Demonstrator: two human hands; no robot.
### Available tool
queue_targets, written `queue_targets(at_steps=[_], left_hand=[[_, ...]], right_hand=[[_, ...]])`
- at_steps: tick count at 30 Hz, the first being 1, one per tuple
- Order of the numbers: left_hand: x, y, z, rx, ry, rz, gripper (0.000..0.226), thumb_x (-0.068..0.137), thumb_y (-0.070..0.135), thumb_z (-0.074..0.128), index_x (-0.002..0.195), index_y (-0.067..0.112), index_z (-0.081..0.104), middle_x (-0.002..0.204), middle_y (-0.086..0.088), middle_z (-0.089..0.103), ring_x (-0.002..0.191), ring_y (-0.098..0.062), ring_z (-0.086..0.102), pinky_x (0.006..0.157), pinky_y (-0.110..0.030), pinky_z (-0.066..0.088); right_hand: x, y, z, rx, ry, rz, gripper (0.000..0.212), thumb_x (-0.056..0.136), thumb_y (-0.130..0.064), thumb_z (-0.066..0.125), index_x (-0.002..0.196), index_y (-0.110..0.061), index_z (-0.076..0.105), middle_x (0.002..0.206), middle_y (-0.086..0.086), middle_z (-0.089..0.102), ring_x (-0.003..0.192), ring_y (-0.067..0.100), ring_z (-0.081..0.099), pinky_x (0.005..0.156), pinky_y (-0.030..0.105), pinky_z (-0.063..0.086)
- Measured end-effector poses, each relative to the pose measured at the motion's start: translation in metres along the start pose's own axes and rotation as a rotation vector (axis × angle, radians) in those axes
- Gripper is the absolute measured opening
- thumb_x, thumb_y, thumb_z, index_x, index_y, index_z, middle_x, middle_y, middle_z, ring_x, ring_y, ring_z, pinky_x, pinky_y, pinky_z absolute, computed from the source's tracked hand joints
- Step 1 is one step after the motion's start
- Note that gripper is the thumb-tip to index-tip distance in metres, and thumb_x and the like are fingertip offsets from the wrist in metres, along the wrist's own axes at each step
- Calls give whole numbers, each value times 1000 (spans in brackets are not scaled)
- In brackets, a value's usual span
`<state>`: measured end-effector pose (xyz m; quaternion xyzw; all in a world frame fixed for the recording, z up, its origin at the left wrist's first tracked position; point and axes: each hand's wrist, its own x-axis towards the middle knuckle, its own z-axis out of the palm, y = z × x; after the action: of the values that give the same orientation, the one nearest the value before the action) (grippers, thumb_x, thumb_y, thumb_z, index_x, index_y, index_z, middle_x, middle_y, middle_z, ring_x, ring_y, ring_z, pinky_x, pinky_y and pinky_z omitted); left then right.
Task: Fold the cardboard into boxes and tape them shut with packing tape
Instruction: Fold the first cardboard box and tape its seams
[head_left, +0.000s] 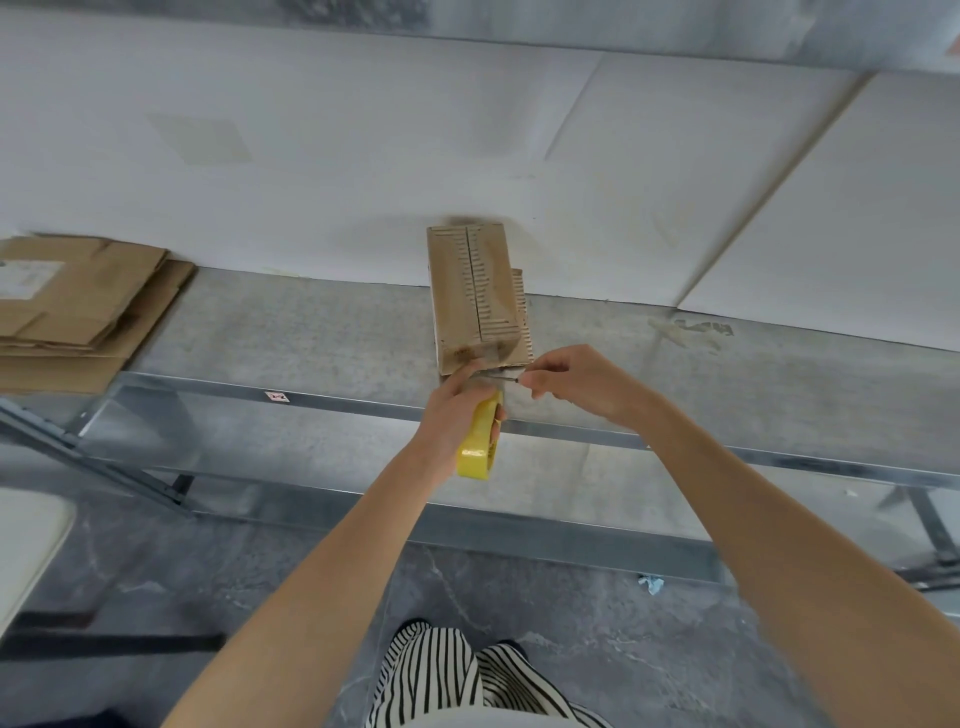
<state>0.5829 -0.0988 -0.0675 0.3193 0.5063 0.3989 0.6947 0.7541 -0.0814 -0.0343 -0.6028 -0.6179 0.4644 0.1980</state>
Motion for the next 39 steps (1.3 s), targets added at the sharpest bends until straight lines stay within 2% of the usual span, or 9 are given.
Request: queue_targets(at_steps=[3,7,11,18,26,30,33,36,39], left_hand=[[1,-2,-1,-1,-10,0,36,93,4,50,126,17,54,66,-13,57,55,-20,55,48,-26,47],[-4,-4,-2,79,-20,-11,52,93,5,49,137,32,43,67,-12,59,53,-17,56,50,-27,47],[-9,-2,-4,56,5,-30,55,93,5,49,139,34,41,70,-12,59,49,-13,57,46,-24,48],[-7,-4,-8,117,21,-13,56,93,6,50,142,31,40,70,-10,62,58,-16,58,53,-28,49],[-16,6,-26,357,26,58,39,95,13,50,132,26,49,65,-6,65,52,-18,54,54,-29,46],[-22,15,-45,540,39,116,30,95,13,49,125,20,52,72,-1,69,48,-16,55,52,-25,46],[-26,22,-57,666,36,157,26,95,15,48,119,25,52,82,-1,71,51,-15,57,53,-27,48],[-28,29,-69,741,42,186,23,94,14,48,107,33,54,87,2,72,54,-13,60,53,-26,47],[-27,36,-78,784,68,236,22,93,9,46,94,29,56,89,-1,71,56,-2,61,48,-17,43]], right_hand=[[1,0,2,-27,7,3,26,90,-30,61,91,-6,70,75,2,59,67,20,39,56,23,32],[4,-2,-1,-46,89,-7,21,91,-24,60,87,-4,66,72,2,56,57,10,39,48,13,31],[3,-4,-6,-67,63,-11,16,92,-25,59,88,-11,67,72,-5,58,60,9,43,53,15,35],[5,0,2,-95,27,-22,16,91,-21,62,84,-8,68,64,-3,51,47,3,36,44,10,28],[12,2,13,-163,125,-95,9,88,-18,63,88,-12,70,68,-3,55,60,9,43,55,19,33],[17,0,19,-169,114,-106,5,88,-22,63,87,-20,68,82,1,65,71,14,52,63,24,39],[19,-4,22,-169,100,-114,5,89,-23,62,90,-22,67,87,-1,66,77,15,56,66,23,42],[20,-8,24,-155,96,-126,5,89,-25,62,89,-23,67,91,-2,66,83,17,59,70,24,44],[22,-13,28,-122,100,-138,6,89,-26,63,90,-22,67,89,-3,66,82,18,59,67,22,42]])
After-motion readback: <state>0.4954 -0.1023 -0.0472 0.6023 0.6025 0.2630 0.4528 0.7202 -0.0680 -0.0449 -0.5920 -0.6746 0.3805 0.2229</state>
